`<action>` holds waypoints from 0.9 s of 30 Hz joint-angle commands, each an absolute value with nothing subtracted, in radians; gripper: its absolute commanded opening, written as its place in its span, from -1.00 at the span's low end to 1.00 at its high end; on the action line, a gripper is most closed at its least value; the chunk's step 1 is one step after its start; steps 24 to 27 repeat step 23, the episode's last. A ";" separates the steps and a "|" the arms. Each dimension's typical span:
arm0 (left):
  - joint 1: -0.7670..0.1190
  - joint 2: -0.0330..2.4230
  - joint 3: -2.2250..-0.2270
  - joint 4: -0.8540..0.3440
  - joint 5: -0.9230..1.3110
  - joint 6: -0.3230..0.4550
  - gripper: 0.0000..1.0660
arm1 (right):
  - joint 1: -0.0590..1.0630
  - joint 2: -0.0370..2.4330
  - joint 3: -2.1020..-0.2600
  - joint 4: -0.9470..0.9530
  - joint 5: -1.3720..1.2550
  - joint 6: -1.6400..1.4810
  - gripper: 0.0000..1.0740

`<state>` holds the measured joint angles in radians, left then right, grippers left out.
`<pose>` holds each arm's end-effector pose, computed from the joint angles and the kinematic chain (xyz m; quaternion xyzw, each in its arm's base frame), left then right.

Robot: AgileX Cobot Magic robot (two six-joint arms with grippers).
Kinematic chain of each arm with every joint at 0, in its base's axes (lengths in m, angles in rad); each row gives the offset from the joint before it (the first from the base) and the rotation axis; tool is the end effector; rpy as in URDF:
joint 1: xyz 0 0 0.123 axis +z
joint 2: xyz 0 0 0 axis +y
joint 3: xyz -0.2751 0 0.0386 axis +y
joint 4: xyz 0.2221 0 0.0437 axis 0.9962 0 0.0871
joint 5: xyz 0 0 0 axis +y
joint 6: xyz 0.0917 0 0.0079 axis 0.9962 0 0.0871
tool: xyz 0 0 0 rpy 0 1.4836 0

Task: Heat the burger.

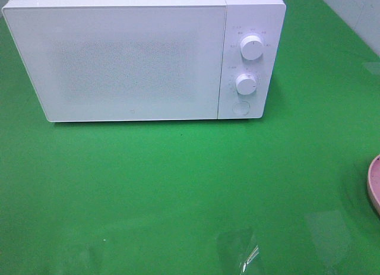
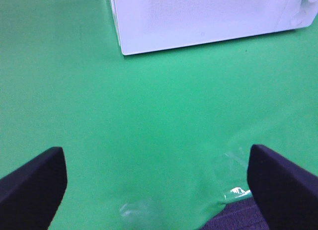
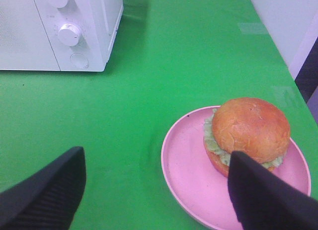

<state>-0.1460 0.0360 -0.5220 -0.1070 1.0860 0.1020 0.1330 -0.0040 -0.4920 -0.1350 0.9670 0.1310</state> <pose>-0.0187 -0.0060 0.2690 0.1090 0.8552 -0.0645 0.5026 -0.0143 -0.0122 0.2706 -0.0015 0.8271 0.0066 0.5620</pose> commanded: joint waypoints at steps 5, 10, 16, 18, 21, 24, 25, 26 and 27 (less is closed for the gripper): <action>-0.057 -0.028 -0.519 -0.113 1.074 0.101 0.70 | 0.127 -0.031 -0.491 -0.138 0.960 0.126 0.40; 0.007 -0.028 -0.519 -0.110 1.075 0.101 0.70 | 0.127 -0.031 -0.491 -0.139 0.960 0.126 0.40; 0.007 -0.028 -0.519 -0.110 1.075 0.101 0.70 | 0.127 -0.031 -0.491 -0.139 0.960 0.126 0.40; 0.007 -0.028 -0.519 -0.110 1.075 0.101 0.70 | 0.127 -0.031 -0.491 -0.139 0.960 0.126 0.40; 0.008 -0.028 -0.519 -0.109 1.075 0.101 0.70 | 0.127 -0.031 -0.491 -0.139 0.960 0.126 0.40; 0.008 -0.028 -0.519 -0.109 1.075 0.101 0.70 | 0.127 -0.031 -0.491 -0.139 0.960 0.126 0.40; 0.008 -0.028 -0.519 -0.109 1.075 0.101 0.70 | 0.127 -0.031 -0.491 -0.139 0.960 0.126 0.40; 0.008 -0.028 -0.519 -0.109 1.075 0.101 0.70 | 0.127 -0.031 -0.491 -0.139 0.960 0.126 0.40; 0.008 -0.028 -0.519 -0.109 1.075 0.101 0.70 | 0.127 -0.031 -0.491 -0.139 0.960 0.126 0.40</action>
